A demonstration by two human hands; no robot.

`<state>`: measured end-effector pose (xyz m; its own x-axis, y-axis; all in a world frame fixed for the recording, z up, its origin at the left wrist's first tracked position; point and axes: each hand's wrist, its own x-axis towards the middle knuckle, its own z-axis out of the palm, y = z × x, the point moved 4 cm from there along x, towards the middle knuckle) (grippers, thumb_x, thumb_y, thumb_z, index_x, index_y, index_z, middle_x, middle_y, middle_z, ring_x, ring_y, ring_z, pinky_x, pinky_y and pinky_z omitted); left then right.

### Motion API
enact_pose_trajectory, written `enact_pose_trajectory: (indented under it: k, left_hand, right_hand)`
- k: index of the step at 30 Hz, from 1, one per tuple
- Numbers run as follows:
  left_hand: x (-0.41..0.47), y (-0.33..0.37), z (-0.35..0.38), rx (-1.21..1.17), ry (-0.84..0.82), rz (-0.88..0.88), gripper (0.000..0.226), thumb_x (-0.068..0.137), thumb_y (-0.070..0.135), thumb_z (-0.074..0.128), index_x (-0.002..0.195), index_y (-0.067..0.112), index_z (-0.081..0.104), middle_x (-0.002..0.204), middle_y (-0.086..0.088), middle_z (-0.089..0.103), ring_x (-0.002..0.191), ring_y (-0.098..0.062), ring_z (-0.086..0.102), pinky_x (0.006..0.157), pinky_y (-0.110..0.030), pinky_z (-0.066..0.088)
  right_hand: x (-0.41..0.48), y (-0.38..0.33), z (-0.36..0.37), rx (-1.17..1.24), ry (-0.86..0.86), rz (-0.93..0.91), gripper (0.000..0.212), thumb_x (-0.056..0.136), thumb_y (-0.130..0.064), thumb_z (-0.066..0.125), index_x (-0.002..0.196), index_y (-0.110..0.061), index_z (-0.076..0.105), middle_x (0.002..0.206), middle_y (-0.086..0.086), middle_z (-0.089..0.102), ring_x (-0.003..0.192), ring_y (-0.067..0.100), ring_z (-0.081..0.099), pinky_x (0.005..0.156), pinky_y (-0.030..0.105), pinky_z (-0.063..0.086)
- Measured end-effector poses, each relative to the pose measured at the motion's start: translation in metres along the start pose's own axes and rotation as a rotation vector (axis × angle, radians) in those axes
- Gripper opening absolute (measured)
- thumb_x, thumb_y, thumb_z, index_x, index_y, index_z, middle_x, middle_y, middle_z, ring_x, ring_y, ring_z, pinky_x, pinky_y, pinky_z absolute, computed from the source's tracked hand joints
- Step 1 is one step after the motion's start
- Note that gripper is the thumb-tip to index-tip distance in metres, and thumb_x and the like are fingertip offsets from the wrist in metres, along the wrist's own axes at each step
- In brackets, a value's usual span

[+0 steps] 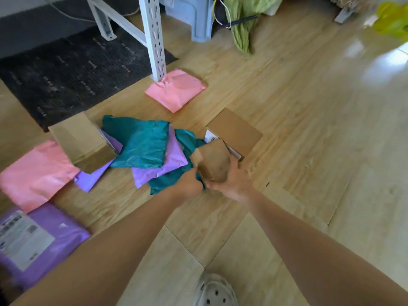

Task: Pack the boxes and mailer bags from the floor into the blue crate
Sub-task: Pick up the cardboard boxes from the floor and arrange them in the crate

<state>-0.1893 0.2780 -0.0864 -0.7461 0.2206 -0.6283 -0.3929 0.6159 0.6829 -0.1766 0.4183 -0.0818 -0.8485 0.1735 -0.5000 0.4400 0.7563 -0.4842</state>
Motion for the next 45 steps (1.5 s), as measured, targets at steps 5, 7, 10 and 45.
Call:
enact_pose_trajectory:
  k: [5,7,10,45]
  left_hand:
    - [-0.006,-0.004,0.007,-0.148,-0.033,-0.019,0.067,0.088,-0.013,0.038,0.148,0.015,0.024,0.121,-0.012,0.056,0.078,-0.013,0.05,0.054,-0.018,0.039]
    - [-0.008,-0.007,0.003,-0.19,-0.027,-0.043,0.075,0.088,-0.011,0.039,0.15,0.023,0.017,0.106,-0.007,0.056,0.07,-0.011,0.047,0.053,-0.021,0.037]
    - [-0.023,-0.005,-0.007,-0.21,0.001,-0.045,0.07,0.089,-0.006,0.042,0.148,0.025,0.023,0.121,-0.02,0.056,0.064,-0.01,0.046,0.054,-0.021,0.038]
    - [-0.461,-0.172,-0.337,-0.78,0.836,-0.035,0.051,0.078,0.03,0.075,0.124,0.018,0.057,0.107,-0.005,0.067,0.092,-0.017,0.065,0.068,-0.028,0.055]
  right_hand:
    - [0.003,0.003,0.005,0.075,0.102,-0.005,0.111,0.062,-0.043,0.082,0.146,-0.022,0.013,0.135,0.01,0.039,0.125,0.033,0.038,0.101,0.044,0.039]
    - [0.0,0.002,0.001,0.169,0.099,-0.01,0.107,0.059,-0.042,0.081,0.144,-0.025,0.019,0.128,0.003,0.045,0.121,0.029,0.042,0.098,0.041,0.043]
    - [-0.009,-0.003,-0.007,0.339,0.084,-0.012,0.104,0.055,-0.041,0.083,0.141,-0.031,0.026,0.118,-0.01,0.051,0.117,0.019,0.05,0.096,0.034,0.045]
    - [-0.311,-0.426,0.122,0.812,-0.846,-0.405,0.046,0.097,-0.005,0.041,0.14,-0.023,0.043,0.111,0.004,0.067,0.096,0.021,0.067,0.085,0.044,0.053]
